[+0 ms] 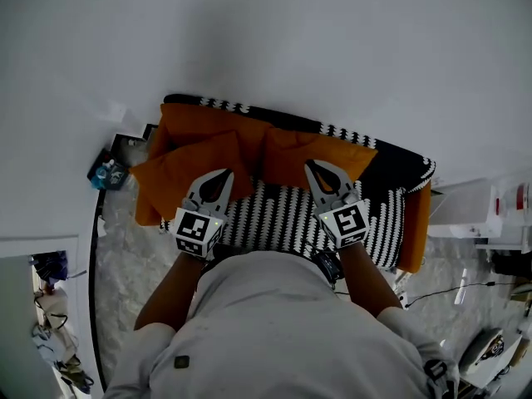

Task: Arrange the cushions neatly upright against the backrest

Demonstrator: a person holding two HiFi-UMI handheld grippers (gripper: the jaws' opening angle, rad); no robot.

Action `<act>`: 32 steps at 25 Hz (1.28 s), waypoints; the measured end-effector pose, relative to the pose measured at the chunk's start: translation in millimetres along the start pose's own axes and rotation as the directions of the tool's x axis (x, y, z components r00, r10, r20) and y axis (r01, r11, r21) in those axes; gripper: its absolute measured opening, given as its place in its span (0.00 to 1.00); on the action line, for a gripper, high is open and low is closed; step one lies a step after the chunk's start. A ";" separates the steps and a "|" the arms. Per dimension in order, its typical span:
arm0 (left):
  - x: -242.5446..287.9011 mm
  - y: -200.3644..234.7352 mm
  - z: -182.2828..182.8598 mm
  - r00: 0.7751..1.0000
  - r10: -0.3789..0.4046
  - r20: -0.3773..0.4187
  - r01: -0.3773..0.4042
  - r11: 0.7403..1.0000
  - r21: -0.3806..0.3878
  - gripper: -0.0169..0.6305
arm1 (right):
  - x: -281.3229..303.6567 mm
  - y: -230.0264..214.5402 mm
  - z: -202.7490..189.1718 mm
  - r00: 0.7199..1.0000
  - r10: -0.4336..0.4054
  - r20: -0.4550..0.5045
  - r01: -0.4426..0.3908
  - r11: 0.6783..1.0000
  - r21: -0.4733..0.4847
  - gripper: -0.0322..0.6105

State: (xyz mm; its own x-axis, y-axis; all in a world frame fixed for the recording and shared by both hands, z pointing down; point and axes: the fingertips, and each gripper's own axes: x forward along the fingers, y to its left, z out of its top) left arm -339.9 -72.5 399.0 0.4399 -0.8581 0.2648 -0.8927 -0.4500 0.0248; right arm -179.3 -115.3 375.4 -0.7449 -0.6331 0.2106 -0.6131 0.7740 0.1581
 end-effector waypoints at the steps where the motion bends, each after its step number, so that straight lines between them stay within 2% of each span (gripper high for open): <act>1: -12.7 7.6 -2.0 1.000 0.004 0.001 -0.004 1.000 0.002 0.04 | 6.0 12.1 4.6 1.000 0.004 0.001 -0.004 1.000 0.001 0.09; 9: -114.6 81.6 -27.8 0.999 0.040 0.003 -0.040 0.999 0.000 0.04 | 54.9 109.6 35.4 1.000 0.025 0.000 -0.025 0.999 -0.025 0.09; 18: -191.4 134.9 -42.9 0.993 0.115 0.033 -0.114 0.993 -0.030 0.04 | 98.9 185.8 64.1 0.996 0.090 0.010 -0.089 0.994 -0.055 0.09; 25: -210.5 150.5 -44.2 0.980 0.195 0.033 -0.193 0.979 -0.061 0.04 | 127.6 204.3 79.0 0.980 0.195 0.031 -0.191 0.977 -0.097 0.09; 32: -199.5 156.4 -41.6 0.966 0.258 0.012 -0.256 0.962 -0.097 0.04 | 152.1 191.6 75.9 0.957 0.286 0.039 -0.281 0.955 -0.095 0.09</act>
State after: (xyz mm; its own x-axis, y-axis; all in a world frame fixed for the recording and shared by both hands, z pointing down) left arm -571.3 38.6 390.1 0.1956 -0.9480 0.2509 -0.9807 -0.1893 0.0492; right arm -430.0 -64.2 364.5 -0.8987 -0.3853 0.2096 -0.3508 0.9183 0.1837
